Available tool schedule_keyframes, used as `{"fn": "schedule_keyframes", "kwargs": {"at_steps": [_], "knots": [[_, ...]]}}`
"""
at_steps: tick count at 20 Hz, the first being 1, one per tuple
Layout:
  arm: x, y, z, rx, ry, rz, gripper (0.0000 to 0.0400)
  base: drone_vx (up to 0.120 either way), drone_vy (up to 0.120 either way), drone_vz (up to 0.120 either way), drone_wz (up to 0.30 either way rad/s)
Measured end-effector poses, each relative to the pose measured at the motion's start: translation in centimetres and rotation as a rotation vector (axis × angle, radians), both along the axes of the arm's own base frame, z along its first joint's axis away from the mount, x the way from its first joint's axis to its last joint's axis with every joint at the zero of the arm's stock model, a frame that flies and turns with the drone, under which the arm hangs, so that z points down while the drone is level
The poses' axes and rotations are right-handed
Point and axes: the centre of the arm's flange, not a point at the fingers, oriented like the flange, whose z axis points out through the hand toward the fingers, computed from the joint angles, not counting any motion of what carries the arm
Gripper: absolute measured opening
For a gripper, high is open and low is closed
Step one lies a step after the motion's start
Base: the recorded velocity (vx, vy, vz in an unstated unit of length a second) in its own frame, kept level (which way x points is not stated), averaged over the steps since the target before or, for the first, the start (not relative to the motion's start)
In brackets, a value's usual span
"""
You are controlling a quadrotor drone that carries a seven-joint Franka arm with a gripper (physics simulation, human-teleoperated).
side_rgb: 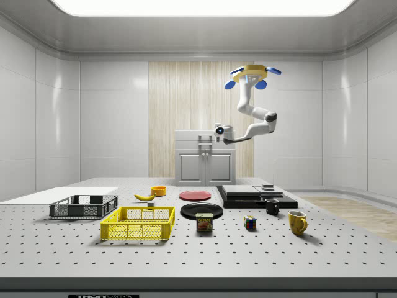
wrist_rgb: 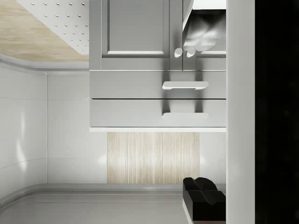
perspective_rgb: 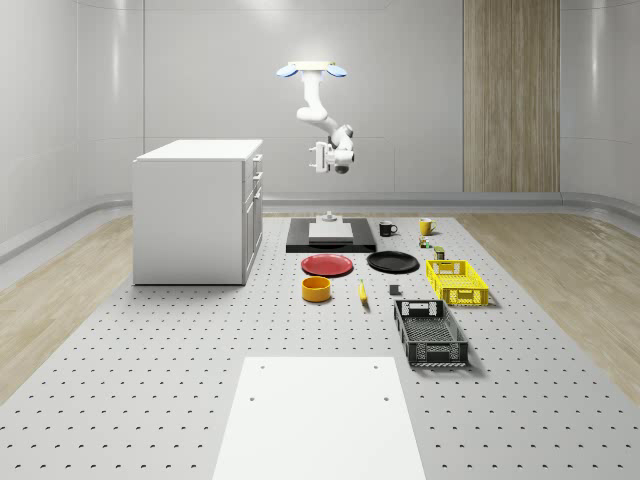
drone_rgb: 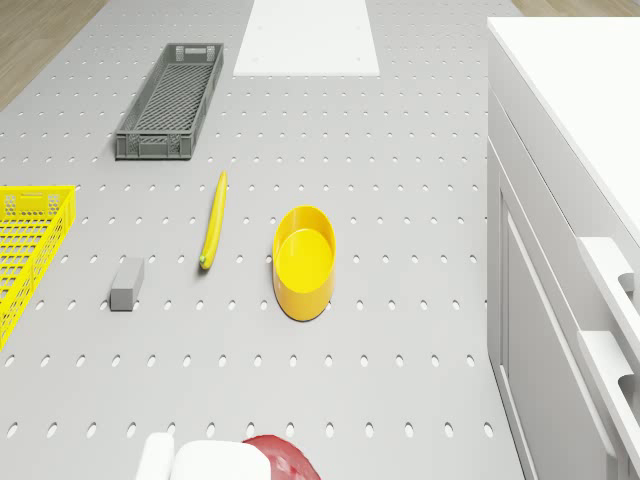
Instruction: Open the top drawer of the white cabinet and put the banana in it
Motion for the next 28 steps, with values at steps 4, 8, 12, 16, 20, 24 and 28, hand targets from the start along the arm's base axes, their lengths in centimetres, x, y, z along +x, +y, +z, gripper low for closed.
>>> {"fn": "schedule_keyframes", "kwargs": {"at_steps": [4, 8, 12, 16, 20, 24, 28], "knots": [[0.0, 1.1, 0.0, 0.000, 0.000, 0.000, 0.0400, 0.000, 0.000, 0.000, 0.000], [0.0, 2.7, 0.0, 0.000, 0.000, 0.000, 0.0400, 0.000, 0.000, 0.000, 0.000], [0.0, 4.7, 0.0, 0.000, 0.000, 0.000, 0.0400, 0.000, 0.000, 0.000, 0.000], [0.0, 6.7, 0.0, 0.000, 0.000, 0.000, 0.0400, 0.000, 0.000, 0.000, 0.000], [0.0, 8.7, 0.0, 0.000, 0.000, 0.000, 0.0400, 0.000, 0.000, 0.000, 0.000], [0.0, 10.9, 0.0, 0.001, 0.000, 0.000, 0.0400, 0.000, 0.000, 0.000, 0.000], [-0.1, 13.1, 0.0, 0.001, 0.000, 0.000, 0.0400, 0.000, 0.000, 0.000, 0.000]]}}
